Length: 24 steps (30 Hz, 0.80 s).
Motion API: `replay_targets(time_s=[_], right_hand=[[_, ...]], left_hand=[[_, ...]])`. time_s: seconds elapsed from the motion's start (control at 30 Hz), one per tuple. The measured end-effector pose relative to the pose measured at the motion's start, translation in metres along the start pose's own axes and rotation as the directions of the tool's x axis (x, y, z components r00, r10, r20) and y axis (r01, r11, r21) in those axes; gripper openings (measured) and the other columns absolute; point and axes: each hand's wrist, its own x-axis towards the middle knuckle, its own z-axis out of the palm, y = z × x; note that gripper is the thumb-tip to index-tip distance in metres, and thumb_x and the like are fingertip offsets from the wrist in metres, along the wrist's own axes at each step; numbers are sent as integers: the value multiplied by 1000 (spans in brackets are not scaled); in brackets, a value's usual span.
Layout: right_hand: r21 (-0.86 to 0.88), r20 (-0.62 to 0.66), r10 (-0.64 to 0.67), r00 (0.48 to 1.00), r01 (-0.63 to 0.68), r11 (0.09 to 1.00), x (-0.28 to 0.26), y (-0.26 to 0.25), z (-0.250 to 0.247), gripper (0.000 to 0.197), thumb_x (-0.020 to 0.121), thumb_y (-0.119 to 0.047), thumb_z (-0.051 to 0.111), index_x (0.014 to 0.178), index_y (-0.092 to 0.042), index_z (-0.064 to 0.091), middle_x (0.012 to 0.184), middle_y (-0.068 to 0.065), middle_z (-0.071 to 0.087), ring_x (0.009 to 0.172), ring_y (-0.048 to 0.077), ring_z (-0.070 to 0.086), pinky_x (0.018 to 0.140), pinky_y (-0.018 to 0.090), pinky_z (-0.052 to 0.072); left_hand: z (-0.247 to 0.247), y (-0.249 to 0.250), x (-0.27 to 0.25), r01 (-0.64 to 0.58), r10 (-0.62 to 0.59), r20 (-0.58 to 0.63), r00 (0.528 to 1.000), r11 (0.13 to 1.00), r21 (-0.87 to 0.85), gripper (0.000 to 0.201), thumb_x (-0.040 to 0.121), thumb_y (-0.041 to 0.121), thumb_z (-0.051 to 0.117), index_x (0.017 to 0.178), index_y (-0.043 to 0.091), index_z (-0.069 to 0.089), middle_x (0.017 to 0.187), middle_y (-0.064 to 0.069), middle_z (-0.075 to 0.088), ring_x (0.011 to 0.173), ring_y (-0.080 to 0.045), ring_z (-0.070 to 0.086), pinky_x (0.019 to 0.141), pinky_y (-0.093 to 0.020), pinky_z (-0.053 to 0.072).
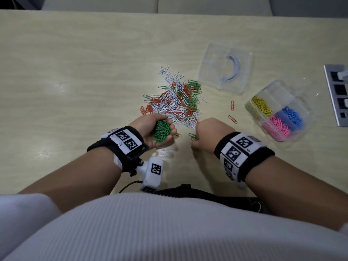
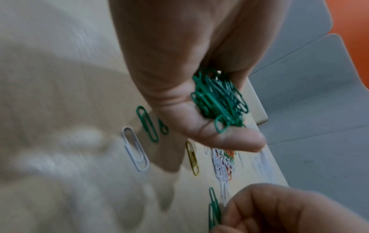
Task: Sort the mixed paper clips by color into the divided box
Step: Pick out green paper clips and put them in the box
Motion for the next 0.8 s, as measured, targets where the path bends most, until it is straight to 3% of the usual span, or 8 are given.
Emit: replay_targets(time_s=[0.13, 0.3, 0.43, 0.5, 0.63, 0.7, 0.8], right_hand=[[-8, -22, -9, 1000, 9, 1000, 1, -6, 14, 8, 90, -20, 52, 90, -13, 56, 95, 8, 61, 84, 27, 56, 65, 29, 39], [-43, -55, -22, 998, 19, 999, 0, -11, 16, 20, 91, -20, 51, 108, -11, 57, 107, 9, 59, 95, 29, 60, 67, 31, 40], [128, -191, -29, 981, 54, 990, 0, -10, 6, 10, 87, -28, 50, 88, -18, 48, 93, 3, 53, 82, 25, 55, 63, 30, 38], [259, -307, -77, 949, 161, 952, 0, -14, -1, 10, 86, -29, 52, 83, -20, 48, 89, -1, 51, 78, 21, 52, 64, 32, 41], [252, -413, -280, 867, 405, 879, 2, -28, -13, 6, 87, -24, 56, 87, -19, 59, 89, -2, 54, 82, 19, 53, 72, 35, 46], [312, -454, -247, 856, 413, 856, 6, -27, -15, 13, 90, -22, 54, 96, -18, 64, 93, -2, 56, 83, 16, 53, 73, 32, 44], [407, -471, -72, 879, 290, 866, 19, -15, -19, 26, 95, -22, 45, 115, -17, 60, 108, 1, 58, 93, 16, 55, 83, 32, 46]], left_hand=[[-3, 0, 0, -7, 8, -31, 999, 998, 54, 27, 99, 24, 41, 77, 14, 53, 71, -4, 56, 57, -15, 63, 45, -23, 53], [0, 1, -1, -14, 18, -46, 999, 997, 72, 29, 100, 23, 39, 77, 12, 52, 71, -6, 56, 56, -17, 62, 45, -23, 53], [2, 2, 0, -6, 14, -73, 997, 995, 104, 31, 100, 24, 39, 76, 12, 54, 69, -5, 58, 57, -17, 63, 49, -24, 55], [5, 3, 2, 5, 4, -74, 997, 993, 122, 30, 99, 24, 40, 76, 12, 55, 69, -6, 59, 59, -19, 62, 50, -26, 56], [13, 5, 2, -13, 21, -58, 998, 990, 140, 22, 96, 16, 44, 82, 6, 58, 70, -12, 61, 56, -23, 62, 54, -36, 57], [14, 7, 1, -5, 7, -26, 1000, 995, 95, 21, 96, 16, 44, 85, 5, 57, 69, -13, 61, 57, -23, 62, 52, -33, 57], [11, 10, 1, 18, -18, 3, 1000, 1000, 11, 27, 98, 22, 42, 78, 10, 55, 65, -8, 57, 57, -20, 61, 48, -23, 52]])
